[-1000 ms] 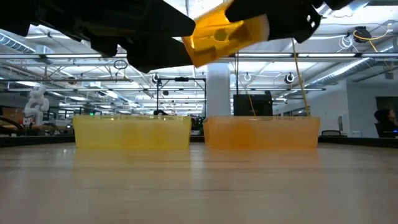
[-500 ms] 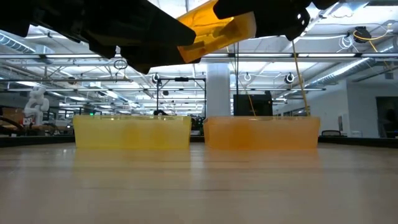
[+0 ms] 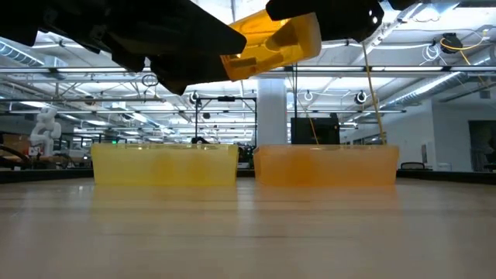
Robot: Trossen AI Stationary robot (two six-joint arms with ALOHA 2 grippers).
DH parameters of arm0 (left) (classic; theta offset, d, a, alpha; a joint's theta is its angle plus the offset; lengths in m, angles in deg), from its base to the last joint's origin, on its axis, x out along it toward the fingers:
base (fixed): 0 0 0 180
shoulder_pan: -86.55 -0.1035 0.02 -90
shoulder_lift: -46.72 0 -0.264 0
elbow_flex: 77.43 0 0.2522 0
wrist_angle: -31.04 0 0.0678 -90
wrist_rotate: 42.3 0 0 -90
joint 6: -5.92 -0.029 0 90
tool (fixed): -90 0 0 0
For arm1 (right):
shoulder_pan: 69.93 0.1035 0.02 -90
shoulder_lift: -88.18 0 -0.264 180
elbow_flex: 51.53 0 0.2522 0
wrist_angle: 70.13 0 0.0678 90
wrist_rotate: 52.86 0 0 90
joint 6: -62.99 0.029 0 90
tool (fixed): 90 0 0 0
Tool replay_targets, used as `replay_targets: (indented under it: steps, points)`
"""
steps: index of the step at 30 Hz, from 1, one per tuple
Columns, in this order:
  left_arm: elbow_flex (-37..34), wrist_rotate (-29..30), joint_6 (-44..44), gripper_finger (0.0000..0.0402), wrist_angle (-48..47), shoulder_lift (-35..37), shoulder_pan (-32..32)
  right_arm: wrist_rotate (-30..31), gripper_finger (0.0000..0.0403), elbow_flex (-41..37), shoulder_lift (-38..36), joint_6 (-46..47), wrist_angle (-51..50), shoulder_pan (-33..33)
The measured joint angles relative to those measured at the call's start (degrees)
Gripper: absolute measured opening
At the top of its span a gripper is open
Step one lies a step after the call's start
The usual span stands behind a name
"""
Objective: Pick and place medicine bottles into bin by pill shape (circle, oval)
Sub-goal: Put the big orange pill bottle into the orange bin
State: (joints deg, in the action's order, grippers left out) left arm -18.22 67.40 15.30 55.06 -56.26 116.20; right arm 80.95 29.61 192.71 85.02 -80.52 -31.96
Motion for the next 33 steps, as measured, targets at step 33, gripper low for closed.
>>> replay_targets:
  steps: [33]
  points:
    - [0.00, -4.41, 0.20, 0.0179, 10.28, 0.00, 1.95, 4.13, 0.0341, 0.00, -3.15, -22.93, 3.11, 4.76]
